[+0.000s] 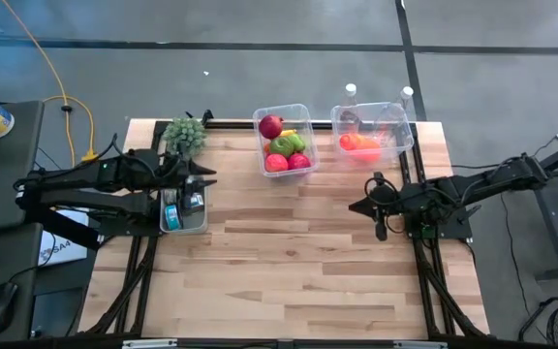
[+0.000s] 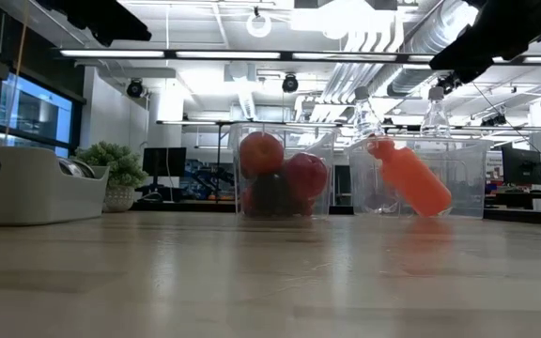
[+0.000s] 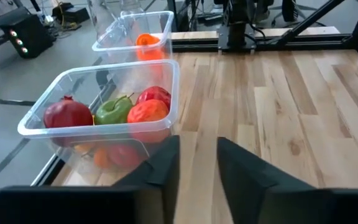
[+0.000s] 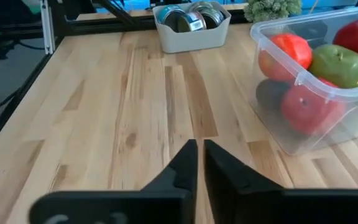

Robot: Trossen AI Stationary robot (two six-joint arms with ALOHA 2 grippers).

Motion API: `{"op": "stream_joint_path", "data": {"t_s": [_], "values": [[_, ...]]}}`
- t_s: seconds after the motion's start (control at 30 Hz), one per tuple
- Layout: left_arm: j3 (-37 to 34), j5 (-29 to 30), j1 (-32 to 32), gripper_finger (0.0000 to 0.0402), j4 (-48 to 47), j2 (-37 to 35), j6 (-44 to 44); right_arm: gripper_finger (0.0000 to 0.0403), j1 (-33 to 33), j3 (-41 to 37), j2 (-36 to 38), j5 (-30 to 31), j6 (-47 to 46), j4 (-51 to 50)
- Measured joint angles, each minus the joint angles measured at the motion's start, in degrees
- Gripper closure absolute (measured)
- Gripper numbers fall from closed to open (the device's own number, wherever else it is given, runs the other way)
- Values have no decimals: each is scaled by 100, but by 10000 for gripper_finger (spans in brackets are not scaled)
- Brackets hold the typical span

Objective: Pick & Place Food Item
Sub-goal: Return to Home Position

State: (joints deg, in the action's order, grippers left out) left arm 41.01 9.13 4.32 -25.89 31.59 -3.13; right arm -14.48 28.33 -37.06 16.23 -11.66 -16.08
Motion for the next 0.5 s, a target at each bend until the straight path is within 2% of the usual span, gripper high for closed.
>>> {"op": "stream_joint_path", "data": {"t_s": [0.27,0.43,0.5], "values": [[0,-2,0,391,-66,-9,19,399,0,-4,31,64,60,-6],[0,-233,0,399,-510,-288,233,400,-28,-6,436,-655,460,-96],[-2,-201,-1,399,-662,-543,301,398,-26,-4,772,-730,548,-124]]}}
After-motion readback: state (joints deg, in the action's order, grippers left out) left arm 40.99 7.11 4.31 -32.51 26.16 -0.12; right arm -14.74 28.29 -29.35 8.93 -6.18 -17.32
